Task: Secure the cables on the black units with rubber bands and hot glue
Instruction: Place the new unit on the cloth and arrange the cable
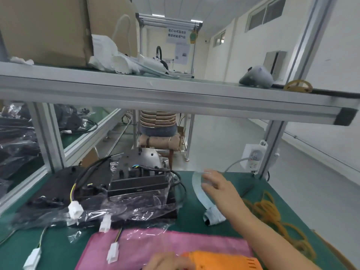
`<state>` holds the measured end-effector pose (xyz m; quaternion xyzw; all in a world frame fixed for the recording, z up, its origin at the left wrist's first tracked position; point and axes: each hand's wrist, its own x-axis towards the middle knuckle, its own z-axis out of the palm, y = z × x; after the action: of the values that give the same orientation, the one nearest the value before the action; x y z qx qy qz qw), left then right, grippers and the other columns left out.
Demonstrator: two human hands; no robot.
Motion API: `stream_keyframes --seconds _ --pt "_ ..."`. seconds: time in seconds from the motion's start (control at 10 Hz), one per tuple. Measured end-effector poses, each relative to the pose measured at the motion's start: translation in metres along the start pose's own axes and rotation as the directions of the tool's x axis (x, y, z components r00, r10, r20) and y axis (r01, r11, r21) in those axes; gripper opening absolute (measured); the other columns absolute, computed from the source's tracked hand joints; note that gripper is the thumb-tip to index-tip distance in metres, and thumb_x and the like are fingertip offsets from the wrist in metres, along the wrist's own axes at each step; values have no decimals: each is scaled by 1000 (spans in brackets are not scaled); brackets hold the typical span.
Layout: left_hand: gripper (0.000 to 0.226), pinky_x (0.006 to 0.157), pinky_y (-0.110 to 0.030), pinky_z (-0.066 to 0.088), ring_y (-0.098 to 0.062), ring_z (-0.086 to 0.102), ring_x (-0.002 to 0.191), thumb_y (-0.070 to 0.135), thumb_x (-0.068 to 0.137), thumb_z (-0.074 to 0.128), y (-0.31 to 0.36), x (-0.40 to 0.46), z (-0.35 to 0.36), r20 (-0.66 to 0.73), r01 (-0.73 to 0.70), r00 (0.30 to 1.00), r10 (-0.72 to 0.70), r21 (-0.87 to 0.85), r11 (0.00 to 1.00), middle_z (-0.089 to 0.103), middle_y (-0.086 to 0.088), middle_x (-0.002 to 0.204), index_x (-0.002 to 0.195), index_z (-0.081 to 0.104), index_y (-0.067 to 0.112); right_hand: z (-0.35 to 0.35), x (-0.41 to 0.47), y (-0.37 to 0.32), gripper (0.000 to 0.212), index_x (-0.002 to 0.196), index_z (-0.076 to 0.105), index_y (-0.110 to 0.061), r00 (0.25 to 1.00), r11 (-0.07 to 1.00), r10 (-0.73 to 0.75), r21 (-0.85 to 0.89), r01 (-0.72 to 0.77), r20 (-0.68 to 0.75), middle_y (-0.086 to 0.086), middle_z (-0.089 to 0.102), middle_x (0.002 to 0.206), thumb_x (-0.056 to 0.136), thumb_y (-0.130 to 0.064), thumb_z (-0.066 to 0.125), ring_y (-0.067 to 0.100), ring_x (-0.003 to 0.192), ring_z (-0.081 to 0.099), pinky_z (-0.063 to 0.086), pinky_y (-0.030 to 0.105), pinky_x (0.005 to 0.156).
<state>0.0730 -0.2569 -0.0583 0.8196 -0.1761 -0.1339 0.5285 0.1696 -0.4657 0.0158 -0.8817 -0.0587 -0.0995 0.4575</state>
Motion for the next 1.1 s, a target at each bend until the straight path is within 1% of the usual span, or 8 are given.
stream_keyframes --seconds 0.1,0.2,0.3,0.4,0.5,0.6,0.8,1.1 --pt "15 66 -9 49 3 65 72 35 87 68 72 5 0 -64 126 985 -162 -374 919 76 2 93 99 75 29 -10 -88 -9 44 131 51 -23 980 980 -196 18 197 -26 -23 38 143 90 -13 62 -15 129 32 21 -2 98" --pt "42 82 -33 53 -28 66 99 39 93 54 90 28 -4 190 368 921 -341 -712 598 71 -19 107 107 64 1 -10 -144 -6 63 136 39 -28 931 924 -359 -116 364 66 -21 34 151 80 -11 62 -9 125 41 30 6 101" --pt "29 74 -30 51 -22 65 80 26 96 54 98 45 6 260 432 892 -370 -731 529 72 -12 93 103 66 1 -9 -170 1 66 137 44 -16 908 879 -393 -233 417 143 -12 35 150 75 -8 64 -5 132 36 27 9 107" --pt "15 50 -21 52 -14 62 56 -2 93 51 94 50 21 206 407 895 -396 -741 534 70 -5 67 90 64 5 -15 -184 3 58 124 65 -17 911 851 -386 -326 411 143 -8 47 142 67 -3 61 -3 127 41 16 1 105" --pt "21 49 -21 52 -15 63 61 -12 90 51 91 51 28 118 329 925 -362 -725 605 71 -5 68 94 66 3 -24 -183 -7 34 91 71 -32 965 965 -249 -103 241 -76 -23 55 124 70 -12 53 -2 116 51 33 5 93" --pt "32 52 -23 53 -16 67 62 -19 83 54 90 44 32 50 250 953 -299 -690 680 74 -9 78 102 66 5 -27 -165 -12 24 97 67 -35 950 990 -142 -30 140 -277 -17 59 108 83 -16 66 2 109 55 39 10 88" --pt "62 71 -32 55 -21 68 71 -24 71 63 88 43 34 -104 98 977 -185 -551 829 75 -14 85 112 57 23 -17 -136 -9 36 112 69 -25 988 1000 5 -26 -10 -155 -13 66 89 81 -8 73 -3 78 58 44 10 71" --pt "30 55 -18 49 -8 52 55 -16 75 70 83 46 35 -158 -66 987 20 -297 953 56 0 63 82 71 14 -21 -128 -3 17 88 70 -16 973 964 117 258 -63 -200 9 69 77 81 0 72 14 68 64 54 27 64"
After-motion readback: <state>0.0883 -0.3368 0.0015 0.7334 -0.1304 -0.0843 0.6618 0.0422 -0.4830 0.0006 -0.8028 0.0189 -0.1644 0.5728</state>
